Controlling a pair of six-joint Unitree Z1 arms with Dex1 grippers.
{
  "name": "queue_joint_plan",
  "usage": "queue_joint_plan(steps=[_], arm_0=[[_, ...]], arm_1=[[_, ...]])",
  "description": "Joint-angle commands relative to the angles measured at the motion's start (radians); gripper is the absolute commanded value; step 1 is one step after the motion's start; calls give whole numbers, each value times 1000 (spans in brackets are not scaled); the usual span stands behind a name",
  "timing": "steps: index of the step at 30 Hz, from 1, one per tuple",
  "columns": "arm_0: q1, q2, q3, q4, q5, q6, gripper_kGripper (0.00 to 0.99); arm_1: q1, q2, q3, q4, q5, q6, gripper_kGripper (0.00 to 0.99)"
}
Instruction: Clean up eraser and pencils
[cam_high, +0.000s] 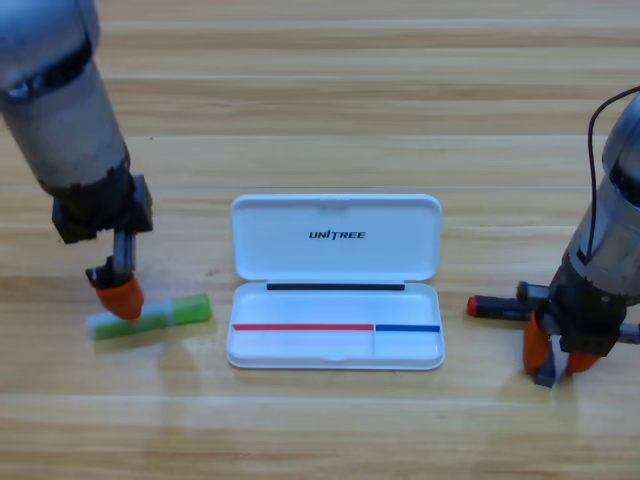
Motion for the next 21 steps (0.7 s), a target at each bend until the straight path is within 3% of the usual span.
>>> queue_joint_plan(steps=[1,5,10,16,21], arm_0=[[35,90,26,-26,-14,30,986],[38,114,49,-65,-17,39,986],[51,145,87,-120,-28,54,986],[61,162,136,-190,-38,57,980],[63,162,175,-236,-40,57,925]], arm_1=[[-23,115,21,-27,45,1,0],[-12,36,-10,32,45,-203,0],[91,-59,-154,287,-32,-975,0],[175,-43,-237,336,-67,-1368,0],[227,29,-343,336,-58,-1494,0]])
